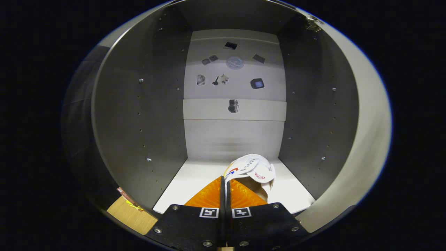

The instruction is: Open the shoe cabinet door, grab the shoes and put them into the shoe cabinet, then close the shoe cabinet door.

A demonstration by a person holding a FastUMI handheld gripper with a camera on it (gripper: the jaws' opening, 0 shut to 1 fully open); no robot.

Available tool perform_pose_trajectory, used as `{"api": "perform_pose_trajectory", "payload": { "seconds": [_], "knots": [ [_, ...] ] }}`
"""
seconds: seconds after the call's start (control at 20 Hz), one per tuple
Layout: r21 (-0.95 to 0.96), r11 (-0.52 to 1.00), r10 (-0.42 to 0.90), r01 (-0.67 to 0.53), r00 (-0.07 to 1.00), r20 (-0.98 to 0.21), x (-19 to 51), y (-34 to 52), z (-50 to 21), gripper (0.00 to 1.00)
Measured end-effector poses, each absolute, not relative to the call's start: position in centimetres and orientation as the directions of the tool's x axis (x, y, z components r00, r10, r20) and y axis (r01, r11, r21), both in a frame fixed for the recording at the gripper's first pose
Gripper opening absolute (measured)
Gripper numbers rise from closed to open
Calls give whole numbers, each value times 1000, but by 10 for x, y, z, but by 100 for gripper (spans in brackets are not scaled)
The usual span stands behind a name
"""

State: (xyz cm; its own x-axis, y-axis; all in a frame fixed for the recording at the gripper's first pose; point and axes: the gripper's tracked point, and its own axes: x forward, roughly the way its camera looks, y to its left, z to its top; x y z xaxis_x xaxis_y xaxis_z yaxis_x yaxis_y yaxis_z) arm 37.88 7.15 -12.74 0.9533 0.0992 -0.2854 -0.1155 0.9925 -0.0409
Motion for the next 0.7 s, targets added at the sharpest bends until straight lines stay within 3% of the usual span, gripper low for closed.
{"api": "perform_pose_trajectory", "payload": {
  "seconds": [0.7],
  "knots": [
    [-79,976,161,-202,918,-363,418,105,-165,0]
  ]
}}
